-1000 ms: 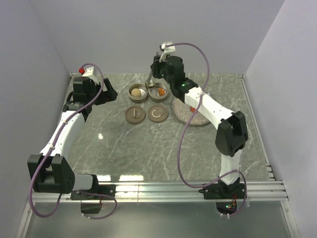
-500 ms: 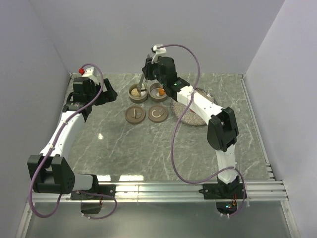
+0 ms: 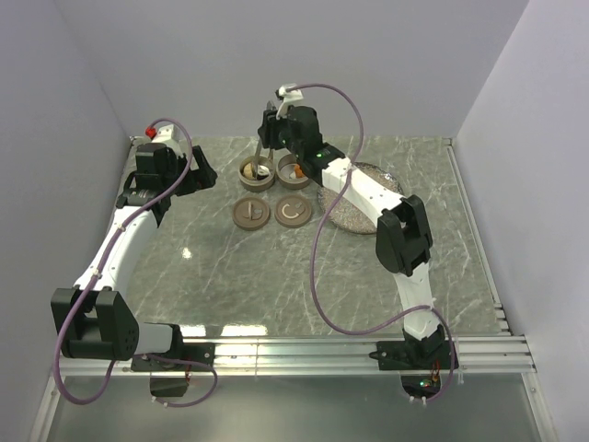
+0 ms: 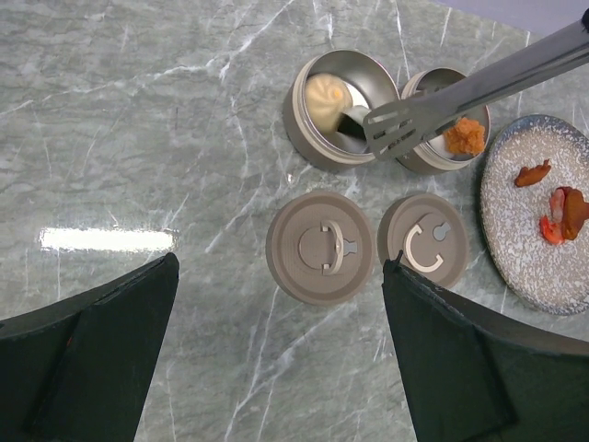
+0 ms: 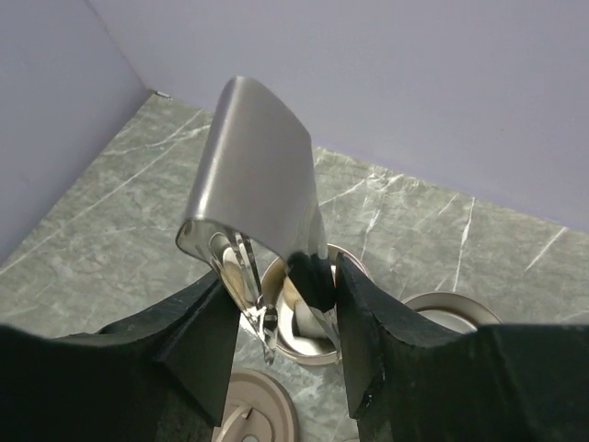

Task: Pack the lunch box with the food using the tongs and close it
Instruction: Place the food into the lunch box

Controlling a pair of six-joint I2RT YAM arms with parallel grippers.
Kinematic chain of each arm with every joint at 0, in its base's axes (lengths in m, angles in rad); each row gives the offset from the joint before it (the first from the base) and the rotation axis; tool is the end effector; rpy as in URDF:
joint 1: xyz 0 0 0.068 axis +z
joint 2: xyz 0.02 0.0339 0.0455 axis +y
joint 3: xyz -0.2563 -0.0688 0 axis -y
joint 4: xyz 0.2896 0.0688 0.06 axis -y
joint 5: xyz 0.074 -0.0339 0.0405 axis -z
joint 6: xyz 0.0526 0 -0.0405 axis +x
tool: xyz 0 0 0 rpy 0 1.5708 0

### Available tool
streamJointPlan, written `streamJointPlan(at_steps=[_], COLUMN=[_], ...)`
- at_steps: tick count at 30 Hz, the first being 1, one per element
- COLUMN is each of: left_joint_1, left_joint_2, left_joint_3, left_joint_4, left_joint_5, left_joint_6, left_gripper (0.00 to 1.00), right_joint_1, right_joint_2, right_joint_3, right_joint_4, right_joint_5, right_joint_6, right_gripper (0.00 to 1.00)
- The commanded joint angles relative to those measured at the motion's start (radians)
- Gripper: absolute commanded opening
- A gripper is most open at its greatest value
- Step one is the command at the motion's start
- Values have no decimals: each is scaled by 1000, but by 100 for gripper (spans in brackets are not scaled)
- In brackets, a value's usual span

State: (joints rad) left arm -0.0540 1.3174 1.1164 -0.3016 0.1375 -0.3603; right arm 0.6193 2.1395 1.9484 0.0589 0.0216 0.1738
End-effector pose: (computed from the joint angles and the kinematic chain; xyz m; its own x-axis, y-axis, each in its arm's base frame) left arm 0.3611 -0.0267 0.3018 -0.5113 -0.3221 -0.7968 -0.0073 0.9287 -0.3707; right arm 0.4723 0.3353 0.3167 -0.2031 0.0676 -0.9768 -0.5359 0.8273 0.1686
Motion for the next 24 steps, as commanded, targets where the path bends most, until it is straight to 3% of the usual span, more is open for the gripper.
streamJointPlan(at_steps=[1, 9, 16, 24], left_joint_1=[3, 5, 5, 5], left_joint_2=[-29, -33, -38, -30], left_joint_3=[0, -3, -9, -7], left_joint_4=[13, 15, 22, 35], left_joint_5=[-9, -9, -4, 11], left_joint_6=[17, 15, 14, 9], left_gripper=[99, 99, 100, 99], right_joint_1=[7, 10, -13, -142], right_joint_2=[-13, -27, -154, -390], right_joint_3=[63, 60, -2, -245], right_joint_4=[42, 41, 91, 81], right_joint_5=[-8, 15, 89, 188], right_joint_6=[6, 4, -14, -49], right_gripper=[52, 51, 49, 48])
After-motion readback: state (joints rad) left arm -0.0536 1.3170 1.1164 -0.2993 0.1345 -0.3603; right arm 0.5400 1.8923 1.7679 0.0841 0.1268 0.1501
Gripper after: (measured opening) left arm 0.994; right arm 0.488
